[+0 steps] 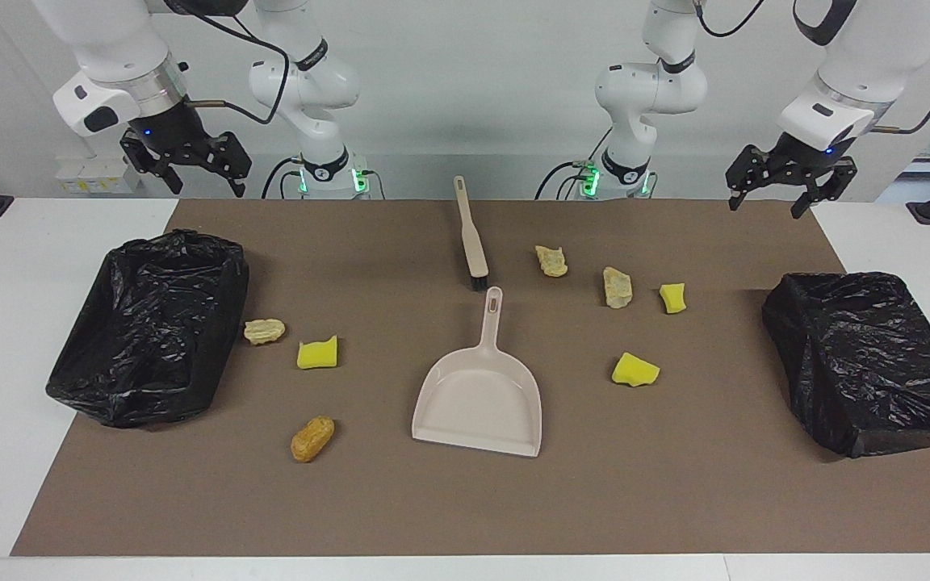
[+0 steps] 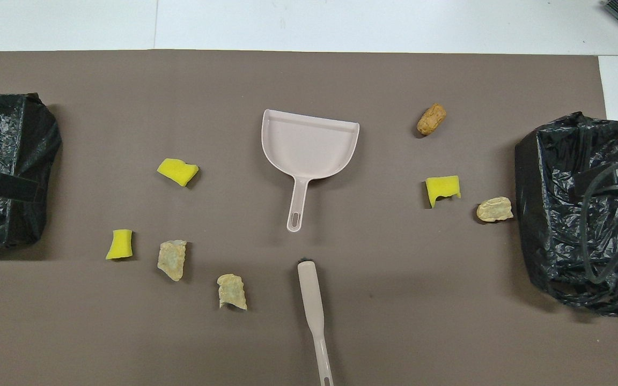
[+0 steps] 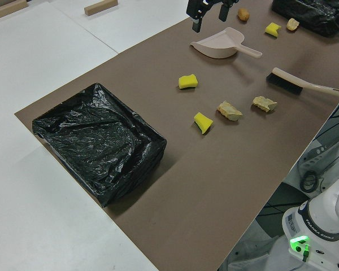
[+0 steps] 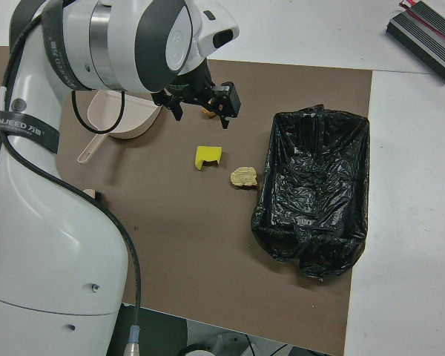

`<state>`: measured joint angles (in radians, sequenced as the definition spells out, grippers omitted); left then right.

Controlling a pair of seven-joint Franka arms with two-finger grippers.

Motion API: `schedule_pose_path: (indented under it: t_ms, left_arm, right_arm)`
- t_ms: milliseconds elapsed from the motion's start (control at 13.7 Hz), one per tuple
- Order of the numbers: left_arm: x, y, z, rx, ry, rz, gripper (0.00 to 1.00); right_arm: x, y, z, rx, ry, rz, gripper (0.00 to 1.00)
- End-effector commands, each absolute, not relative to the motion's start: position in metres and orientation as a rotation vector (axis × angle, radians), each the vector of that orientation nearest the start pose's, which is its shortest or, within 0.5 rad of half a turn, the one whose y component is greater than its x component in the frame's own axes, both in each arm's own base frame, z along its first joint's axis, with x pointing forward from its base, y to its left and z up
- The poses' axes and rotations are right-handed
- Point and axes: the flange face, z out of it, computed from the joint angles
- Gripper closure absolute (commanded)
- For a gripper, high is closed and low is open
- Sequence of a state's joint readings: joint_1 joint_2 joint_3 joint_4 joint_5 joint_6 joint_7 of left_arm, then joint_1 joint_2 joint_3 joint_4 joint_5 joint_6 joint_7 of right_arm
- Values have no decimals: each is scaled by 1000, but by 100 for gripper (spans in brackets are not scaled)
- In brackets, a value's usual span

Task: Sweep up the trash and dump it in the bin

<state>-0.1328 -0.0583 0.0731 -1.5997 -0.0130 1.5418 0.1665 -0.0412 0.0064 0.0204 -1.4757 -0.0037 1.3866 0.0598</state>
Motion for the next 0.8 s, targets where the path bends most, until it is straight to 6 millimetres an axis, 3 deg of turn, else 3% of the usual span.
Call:
schedule_pose_path:
  t_ms: [0,365,512,731]
  left_arm:
    - [528,-28,644,-3144,367,-17,0]
    - [528,-28,644,-3144,367,-17,0]
    - [528,-28,644,-3144,367,-17,0]
    - [528,-28,644,-3146,367,-17,0]
  right_arm:
    - [527,-11,649,-3139,133,130,0]
    - [524,-8,642,-3138,103,130,0]
    - [530,2,638,-3140,75,49,0]
    - [546,14,618,-3086,63,72,0]
